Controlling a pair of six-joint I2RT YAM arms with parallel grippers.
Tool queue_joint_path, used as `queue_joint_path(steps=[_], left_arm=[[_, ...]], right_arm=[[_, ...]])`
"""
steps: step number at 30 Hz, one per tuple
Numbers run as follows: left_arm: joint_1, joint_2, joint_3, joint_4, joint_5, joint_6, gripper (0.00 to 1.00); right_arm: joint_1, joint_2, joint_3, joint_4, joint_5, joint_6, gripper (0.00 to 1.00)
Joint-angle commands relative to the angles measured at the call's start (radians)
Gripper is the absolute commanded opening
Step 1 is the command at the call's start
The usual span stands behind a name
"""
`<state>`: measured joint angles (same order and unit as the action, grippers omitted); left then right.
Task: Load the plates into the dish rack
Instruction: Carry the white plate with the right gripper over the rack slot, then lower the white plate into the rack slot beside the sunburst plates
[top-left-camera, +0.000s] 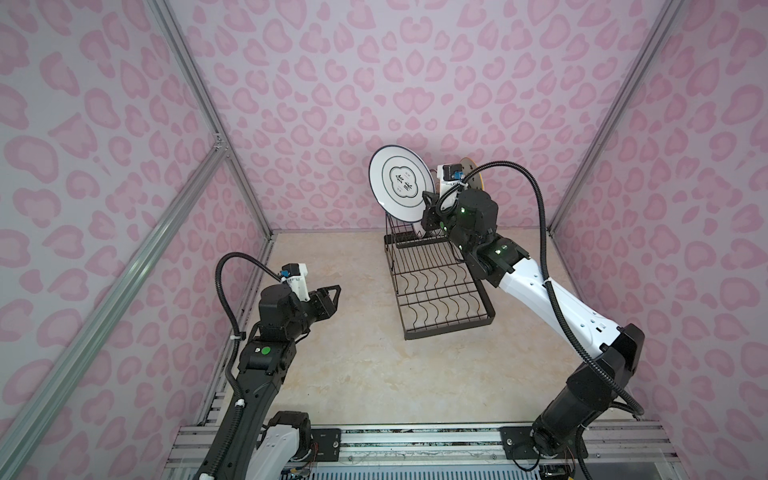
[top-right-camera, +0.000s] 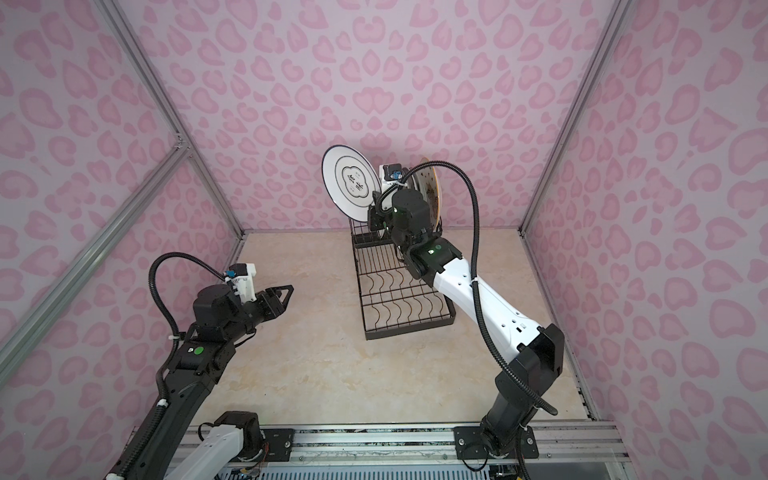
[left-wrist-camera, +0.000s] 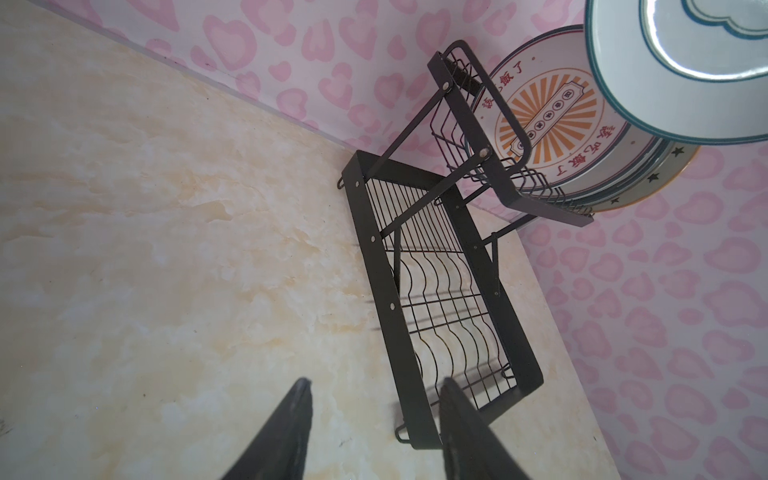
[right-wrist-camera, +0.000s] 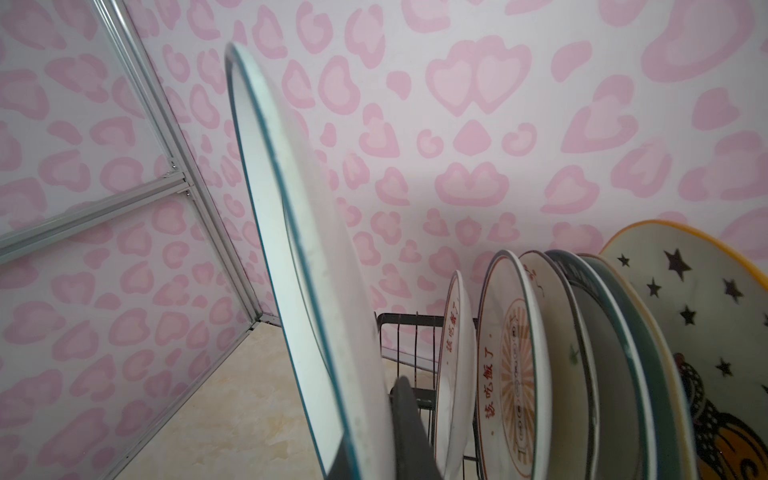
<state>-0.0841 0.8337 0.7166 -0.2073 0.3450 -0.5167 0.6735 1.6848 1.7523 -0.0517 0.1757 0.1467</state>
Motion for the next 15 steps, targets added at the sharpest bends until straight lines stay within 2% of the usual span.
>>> queue_joint_path(steps=[1, 15], left_arm=[[0.002, 0.007, 0.007, 0.037, 0.029, -0.003, 0.52], [0.002, -0.004, -0.007, 0.036, 0.056, -0.020, 0.52]], right_arm=[[0.028, 0.021, 0.025, 0.038, 0.165, -0.024, 0.00], [0.177, 0.148, 0.145, 0.059, 0.656, -0.010, 0.00]])
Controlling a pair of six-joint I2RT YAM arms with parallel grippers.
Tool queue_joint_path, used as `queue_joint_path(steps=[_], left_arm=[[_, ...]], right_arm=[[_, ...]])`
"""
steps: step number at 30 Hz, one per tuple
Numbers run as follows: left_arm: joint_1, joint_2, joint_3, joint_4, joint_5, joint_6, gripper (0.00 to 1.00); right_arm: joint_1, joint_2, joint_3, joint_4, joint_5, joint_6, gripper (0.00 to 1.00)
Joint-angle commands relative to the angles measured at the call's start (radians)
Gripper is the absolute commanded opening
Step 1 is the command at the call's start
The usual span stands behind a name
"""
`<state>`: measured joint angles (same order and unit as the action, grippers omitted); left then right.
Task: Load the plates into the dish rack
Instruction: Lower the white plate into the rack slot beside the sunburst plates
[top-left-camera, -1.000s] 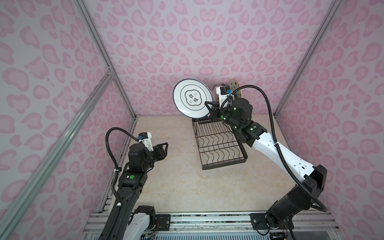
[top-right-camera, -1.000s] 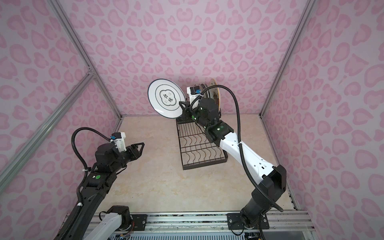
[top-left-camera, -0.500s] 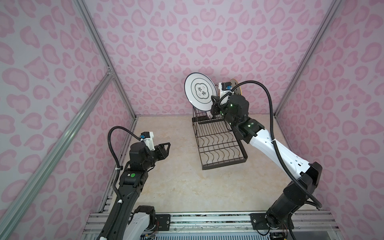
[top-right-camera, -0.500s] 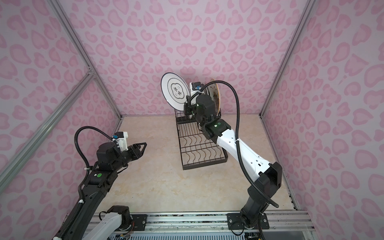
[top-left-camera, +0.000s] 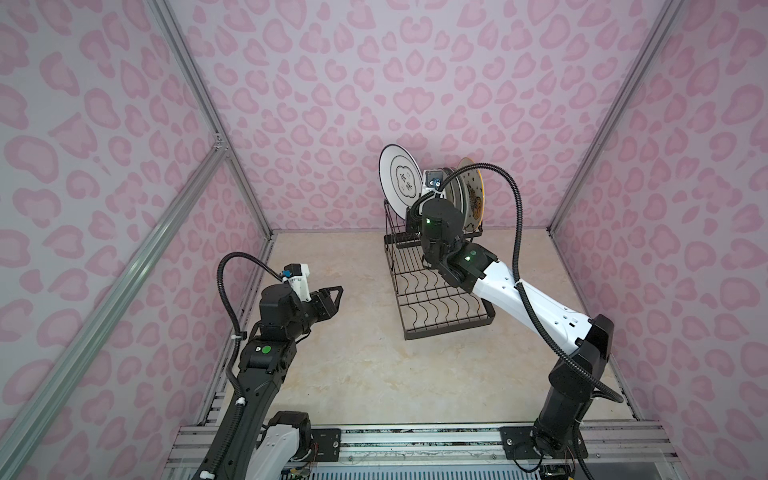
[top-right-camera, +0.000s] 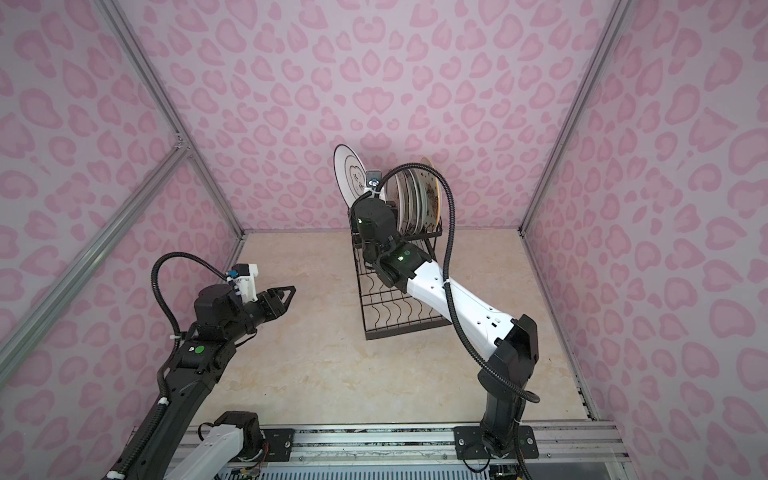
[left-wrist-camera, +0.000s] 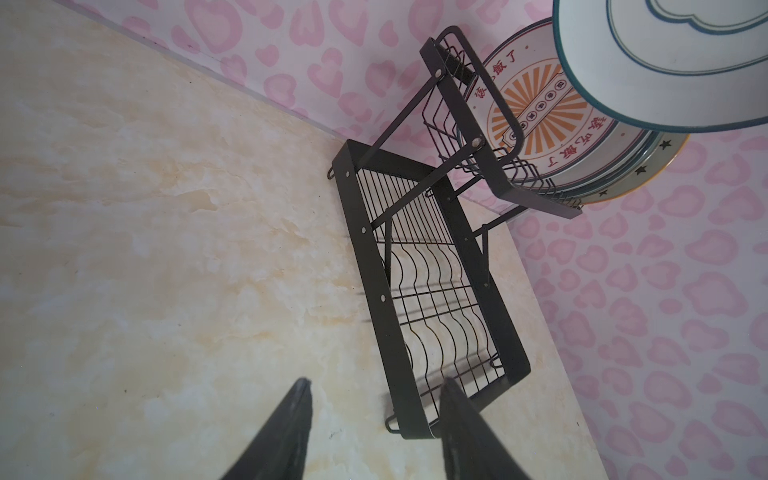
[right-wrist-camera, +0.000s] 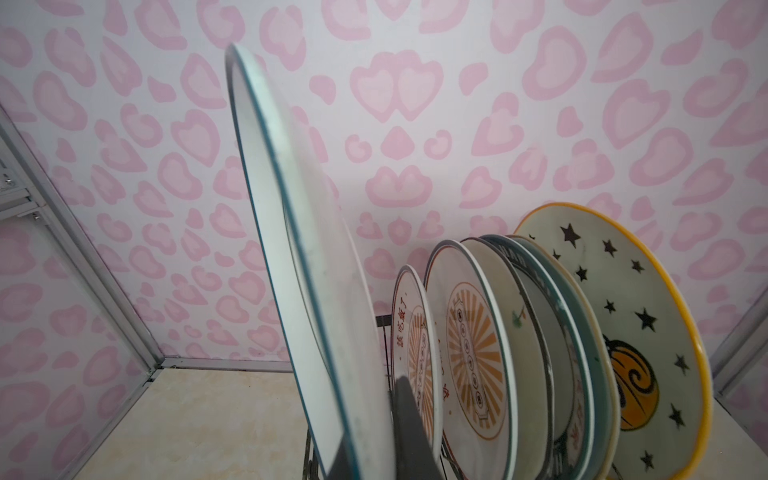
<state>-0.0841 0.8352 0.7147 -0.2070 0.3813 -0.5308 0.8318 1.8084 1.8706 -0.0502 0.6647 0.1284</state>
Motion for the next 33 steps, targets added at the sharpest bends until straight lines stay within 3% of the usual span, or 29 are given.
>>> queue_joint_path(steps=[1, 12, 22, 33], left_arm=[[0.002, -0.007, -0.004, 0.036, 0.025, -0.009, 0.52], [0.002, -0.039, -0.039, 0.023, 0.069, -0.035, 0.52], [0.002, -0.061, -0.061, 0.012, 0.085, -0.030, 0.52], [0.002, -0.043, -0.057, 0.028, 0.083, -0.028, 0.52]], right_arm=[[0.029, 0.039, 0.043, 0.055, 0.197, 0.007, 0.00], [0.074, 0.222, 0.250, -0.026, 0.403, -0.043, 0.00], [0.051, 0.341, 0.386, -0.074, 0.389, -0.121, 0.00], [0.016, 0.393, 0.453, -0.154, 0.367, -0.092, 0.00]])
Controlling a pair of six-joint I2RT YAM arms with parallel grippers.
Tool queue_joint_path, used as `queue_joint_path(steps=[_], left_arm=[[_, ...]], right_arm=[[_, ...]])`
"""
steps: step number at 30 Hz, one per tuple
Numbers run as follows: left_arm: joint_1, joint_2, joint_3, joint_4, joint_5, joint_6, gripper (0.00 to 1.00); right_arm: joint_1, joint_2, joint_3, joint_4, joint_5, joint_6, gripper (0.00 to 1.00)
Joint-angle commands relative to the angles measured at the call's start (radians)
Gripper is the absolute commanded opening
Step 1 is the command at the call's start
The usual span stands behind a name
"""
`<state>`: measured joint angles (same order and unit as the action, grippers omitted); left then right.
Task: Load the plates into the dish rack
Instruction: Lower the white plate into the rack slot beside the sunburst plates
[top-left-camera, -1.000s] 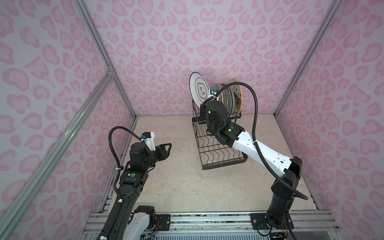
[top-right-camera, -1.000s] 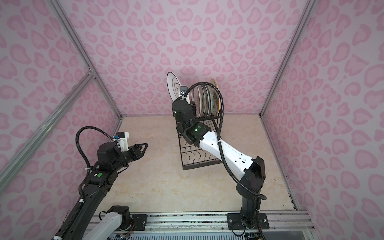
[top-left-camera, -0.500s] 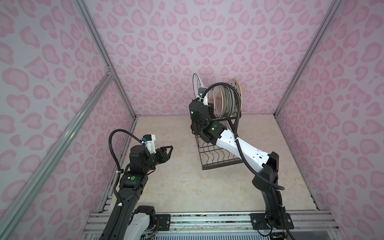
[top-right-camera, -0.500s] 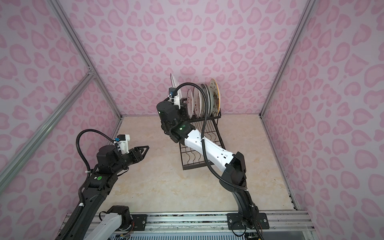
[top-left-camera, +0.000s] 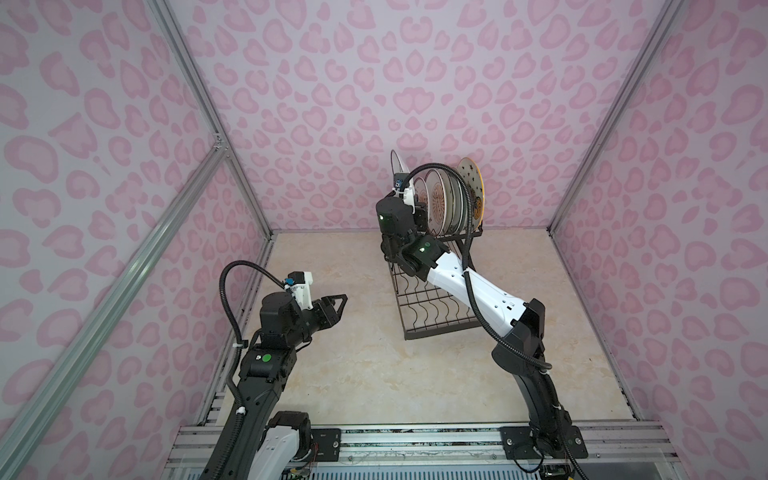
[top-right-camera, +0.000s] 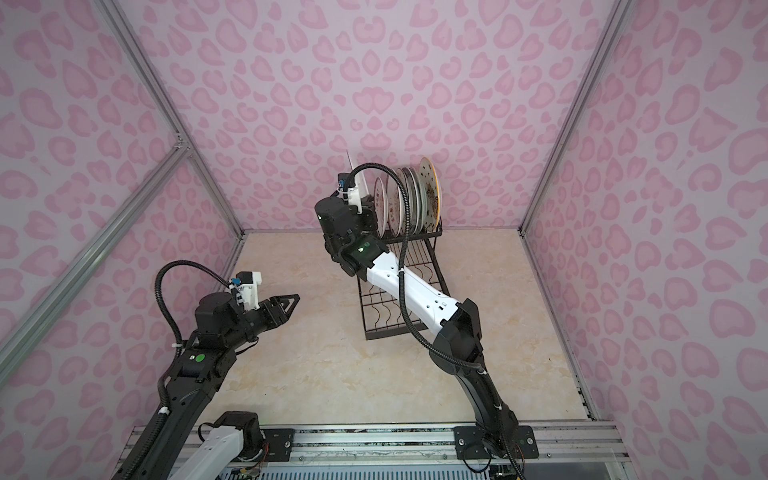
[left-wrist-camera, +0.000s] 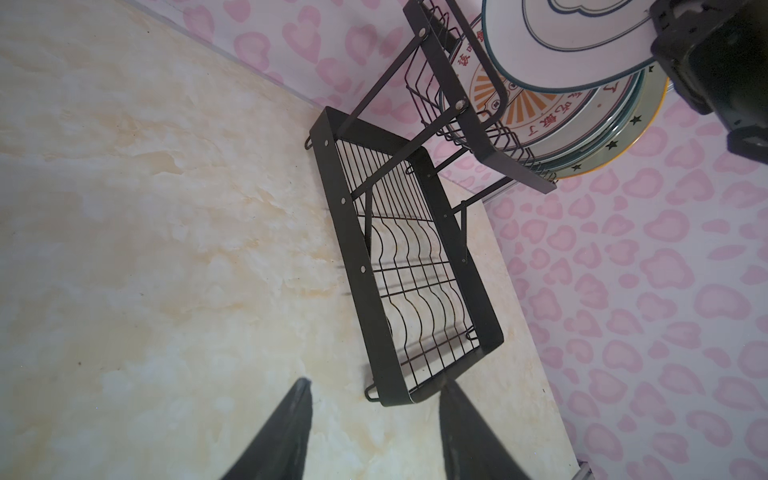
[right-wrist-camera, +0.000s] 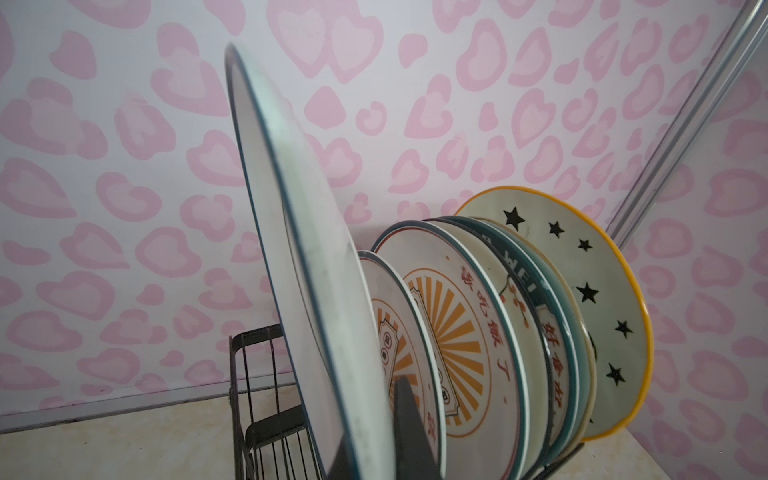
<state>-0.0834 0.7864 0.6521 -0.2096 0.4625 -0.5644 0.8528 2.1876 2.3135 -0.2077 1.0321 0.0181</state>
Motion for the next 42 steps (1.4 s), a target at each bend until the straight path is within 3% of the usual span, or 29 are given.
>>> queue_joint_path(steps=[1, 20, 42], left_arm=[[0.002, 0.008, 0.007, 0.033, 0.001, 0.005, 0.52], [0.002, 0.043, 0.004, 0.056, 0.014, 0.011, 0.52], [0.001, 0.057, 0.007, 0.063, 0.021, 0.011, 0.52]], right_arm=[[-0.007, 0.017, 0.013, 0.000, -0.003, 0.022, 0.00], [-0.023, 0.128, 0.129, -0.099, -0.025, 0.078, 0.00], [-0.028, 0.149, 0.131, -0.206, -0.038, 0.184, 0.00]])
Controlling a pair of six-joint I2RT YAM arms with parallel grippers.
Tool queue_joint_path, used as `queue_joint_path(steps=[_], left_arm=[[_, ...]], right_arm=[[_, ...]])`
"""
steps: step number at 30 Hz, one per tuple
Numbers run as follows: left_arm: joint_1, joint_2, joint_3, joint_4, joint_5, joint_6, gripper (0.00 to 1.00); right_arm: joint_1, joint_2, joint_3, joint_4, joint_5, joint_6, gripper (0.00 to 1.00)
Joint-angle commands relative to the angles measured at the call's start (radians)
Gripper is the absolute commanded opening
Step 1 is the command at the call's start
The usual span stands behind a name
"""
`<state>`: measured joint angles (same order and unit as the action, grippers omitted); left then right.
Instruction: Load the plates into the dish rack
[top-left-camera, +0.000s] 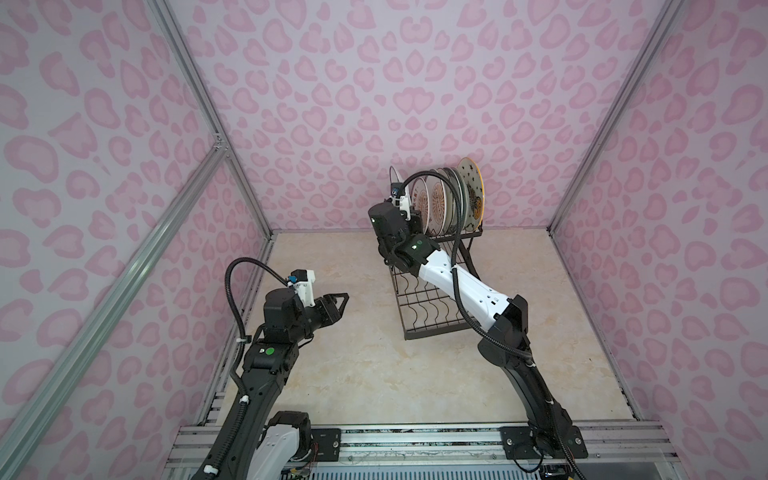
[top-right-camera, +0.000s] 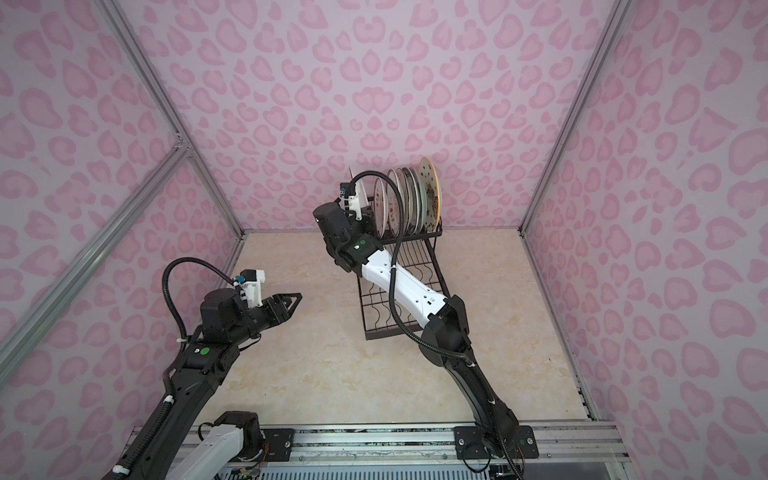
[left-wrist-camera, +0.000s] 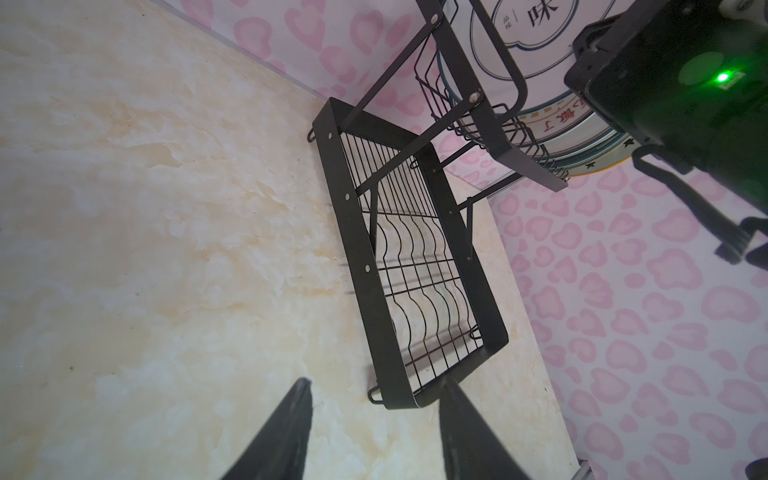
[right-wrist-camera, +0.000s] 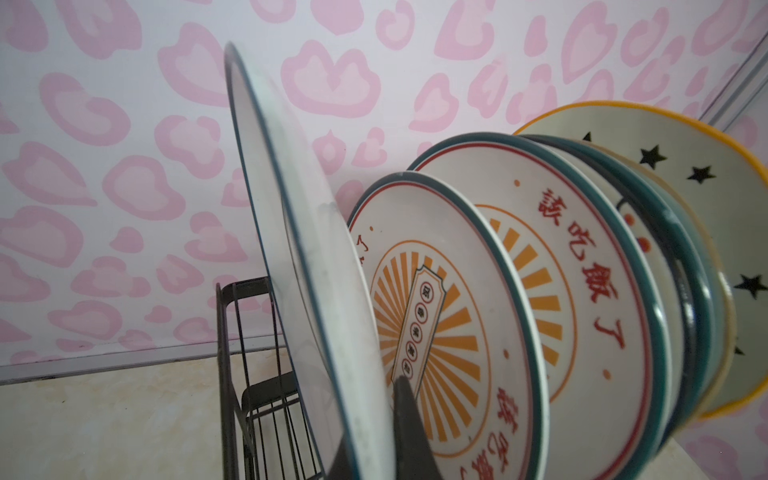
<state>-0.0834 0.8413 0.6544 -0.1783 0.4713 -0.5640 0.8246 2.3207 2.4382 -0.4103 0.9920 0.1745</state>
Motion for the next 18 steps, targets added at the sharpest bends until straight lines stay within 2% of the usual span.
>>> queue_joint_path(steps=[1, 18], left_arm=[[0.002, 0.001, 0.005, 0.031, 0.013, 0.009, 0.52], [0.002, 0.001, 0.005, 0.036, 0.021, 0.004, 0.52]], right_arm=[[0.001, 0.016, 0.006, -0.009, -0.001, 0.034, 0.00], [0.013, 0.014, 0.003, -0.075, 0.007, 0.083, 0.00]])
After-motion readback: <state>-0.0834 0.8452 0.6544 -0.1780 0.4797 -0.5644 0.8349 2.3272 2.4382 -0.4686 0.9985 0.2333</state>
